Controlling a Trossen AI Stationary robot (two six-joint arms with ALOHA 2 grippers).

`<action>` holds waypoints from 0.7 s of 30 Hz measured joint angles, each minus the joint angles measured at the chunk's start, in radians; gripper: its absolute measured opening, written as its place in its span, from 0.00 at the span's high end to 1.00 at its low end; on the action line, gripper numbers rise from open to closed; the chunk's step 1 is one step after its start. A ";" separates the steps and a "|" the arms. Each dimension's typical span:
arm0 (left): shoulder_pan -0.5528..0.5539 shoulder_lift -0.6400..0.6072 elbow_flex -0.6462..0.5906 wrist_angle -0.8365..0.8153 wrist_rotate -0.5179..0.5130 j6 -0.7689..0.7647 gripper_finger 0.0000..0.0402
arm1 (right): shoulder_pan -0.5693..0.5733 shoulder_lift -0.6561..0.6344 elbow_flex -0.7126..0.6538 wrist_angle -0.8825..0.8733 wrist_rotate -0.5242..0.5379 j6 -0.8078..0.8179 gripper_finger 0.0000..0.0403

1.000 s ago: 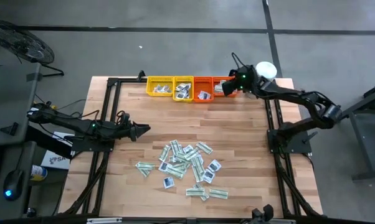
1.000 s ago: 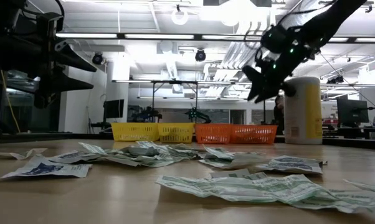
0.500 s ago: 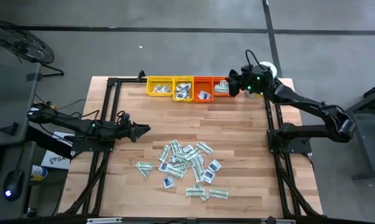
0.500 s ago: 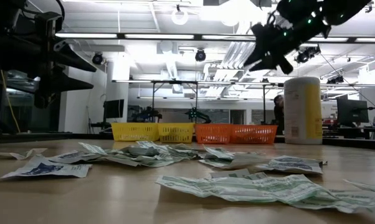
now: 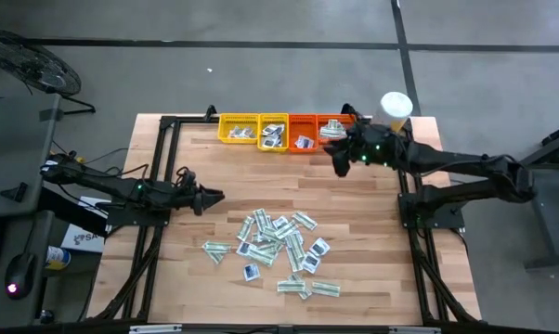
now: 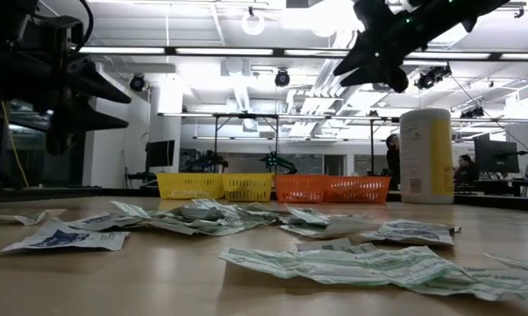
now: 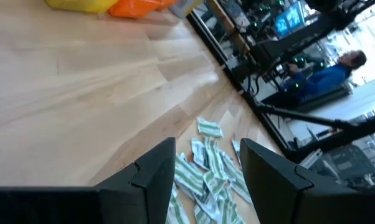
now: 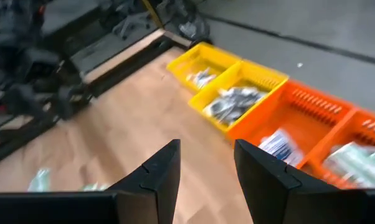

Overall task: Pick & Place First Aid Supplies
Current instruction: Put the green pad into the right orange bin

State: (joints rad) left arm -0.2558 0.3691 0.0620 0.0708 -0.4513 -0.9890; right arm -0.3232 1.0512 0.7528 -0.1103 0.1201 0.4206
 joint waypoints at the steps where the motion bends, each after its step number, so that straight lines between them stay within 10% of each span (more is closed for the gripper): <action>1: 0.000 0.000 0.000 -0.003 0.005 0.000 0.56 | 0.024 0.000 0.000 -0.012 0.005 0.009 0.64; 21: 0.000 0.000 0.000 -0.024 0.077 0.000 0.56 | 0.459 0.017 0.000 -0.313 0.086 0.409 0.64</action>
State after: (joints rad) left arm -0.2558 0.3691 0.0620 0.0466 -0.3740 -0.9886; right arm 0.1362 1.0679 0.7528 -0.4234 0.2065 0.8291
